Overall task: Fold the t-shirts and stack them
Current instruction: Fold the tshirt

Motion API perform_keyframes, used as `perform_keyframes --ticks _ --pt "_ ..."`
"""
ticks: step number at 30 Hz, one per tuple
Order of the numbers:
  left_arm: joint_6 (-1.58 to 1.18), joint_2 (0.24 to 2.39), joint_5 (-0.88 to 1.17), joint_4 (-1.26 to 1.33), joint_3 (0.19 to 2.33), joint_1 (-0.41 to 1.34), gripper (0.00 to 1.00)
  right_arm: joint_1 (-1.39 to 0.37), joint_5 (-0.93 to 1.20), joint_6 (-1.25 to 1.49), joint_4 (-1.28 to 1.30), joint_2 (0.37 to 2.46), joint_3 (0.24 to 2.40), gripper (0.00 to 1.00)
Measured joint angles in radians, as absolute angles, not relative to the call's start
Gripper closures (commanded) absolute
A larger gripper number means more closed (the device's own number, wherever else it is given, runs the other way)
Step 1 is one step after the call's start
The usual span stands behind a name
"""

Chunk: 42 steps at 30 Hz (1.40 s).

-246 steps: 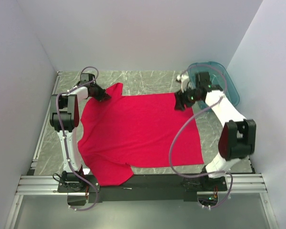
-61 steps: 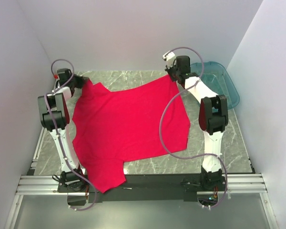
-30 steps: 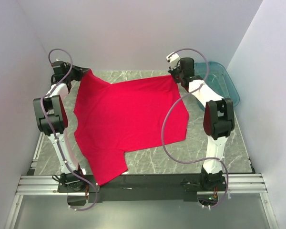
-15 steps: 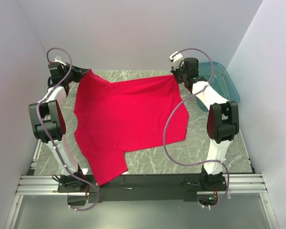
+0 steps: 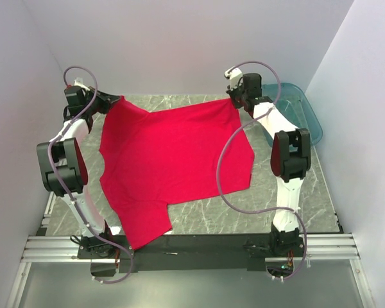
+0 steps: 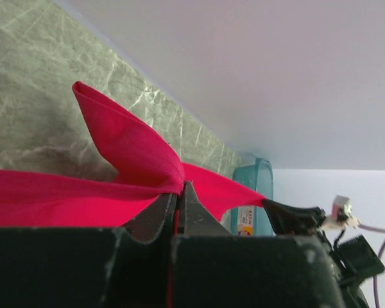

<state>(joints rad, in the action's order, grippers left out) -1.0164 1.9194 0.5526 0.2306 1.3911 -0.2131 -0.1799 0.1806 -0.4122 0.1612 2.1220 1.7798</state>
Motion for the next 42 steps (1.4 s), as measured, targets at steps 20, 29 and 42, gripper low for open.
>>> perform_keyframes --ticks 20,29,42 --pt "-1.01 1.75 0.568 0.239 1.233 -0.213 0.99 -0.179 0.131 -0.413 0.199 2.168 1.817 1.0" --pt "-1.007 1.656 0.577 0.242 1.16 -0.213 0.99 -0.178 0.105 -0.413 0.203 2.195 1.83 1.0" --pt "-0.983 1.621 0.578 0.241 1.117 -0.213 0.99 -0.167 0.094 -0.413 0.195 2.203 1.818 1.0"
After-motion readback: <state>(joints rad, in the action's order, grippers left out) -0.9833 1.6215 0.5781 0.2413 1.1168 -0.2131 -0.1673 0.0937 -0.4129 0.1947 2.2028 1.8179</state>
